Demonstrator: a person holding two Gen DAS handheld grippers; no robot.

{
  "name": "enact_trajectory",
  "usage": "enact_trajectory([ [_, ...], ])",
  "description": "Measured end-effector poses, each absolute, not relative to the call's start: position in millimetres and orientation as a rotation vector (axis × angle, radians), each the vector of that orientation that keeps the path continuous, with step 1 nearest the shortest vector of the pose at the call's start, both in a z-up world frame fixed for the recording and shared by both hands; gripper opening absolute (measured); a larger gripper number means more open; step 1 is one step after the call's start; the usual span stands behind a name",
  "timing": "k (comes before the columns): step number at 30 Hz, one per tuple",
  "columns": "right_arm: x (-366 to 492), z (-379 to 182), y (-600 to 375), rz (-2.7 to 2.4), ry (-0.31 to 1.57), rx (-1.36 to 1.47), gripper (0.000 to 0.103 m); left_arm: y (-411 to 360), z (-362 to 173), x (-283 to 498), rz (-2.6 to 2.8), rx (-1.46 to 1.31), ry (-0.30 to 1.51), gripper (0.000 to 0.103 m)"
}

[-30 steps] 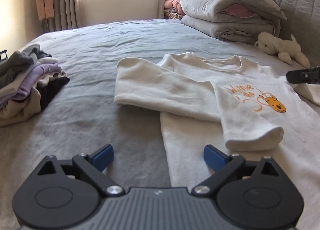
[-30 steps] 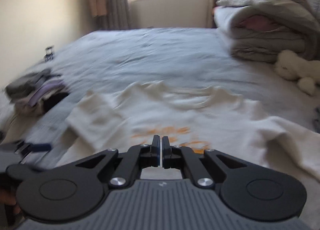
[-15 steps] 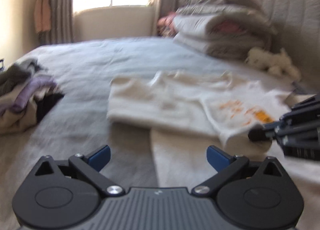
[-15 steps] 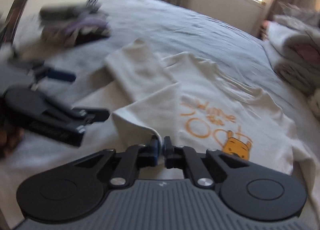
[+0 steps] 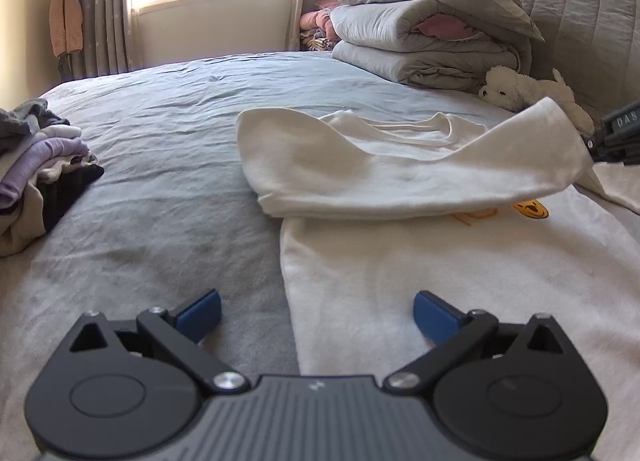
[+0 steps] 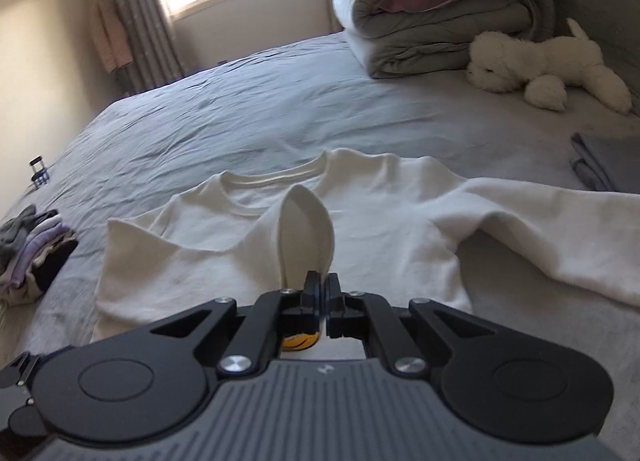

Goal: Fold clothes
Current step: 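Grasp the sweatshirt body beside the other sleeve with the right gripper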

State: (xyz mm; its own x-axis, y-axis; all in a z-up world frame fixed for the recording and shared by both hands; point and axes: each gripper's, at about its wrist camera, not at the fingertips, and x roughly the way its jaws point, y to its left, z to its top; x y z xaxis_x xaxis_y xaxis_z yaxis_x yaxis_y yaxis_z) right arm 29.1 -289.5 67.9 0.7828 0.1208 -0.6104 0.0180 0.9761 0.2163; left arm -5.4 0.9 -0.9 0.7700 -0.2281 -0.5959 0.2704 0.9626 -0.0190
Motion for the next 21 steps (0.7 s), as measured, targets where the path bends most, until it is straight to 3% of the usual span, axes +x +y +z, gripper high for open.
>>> enact_trajectory([
  [9, 37, 76, -303, -0.015, 0.598, 0.207, 0.002, 2, -1, -5, -0.271, 0.069, 0.638, 0.103],
  [21, 48, 46, -297, -0.117, 0.683, 0.110, 0.002, 2, -1, -6, -0.271, 0.070, 0.638, 0.103],
])
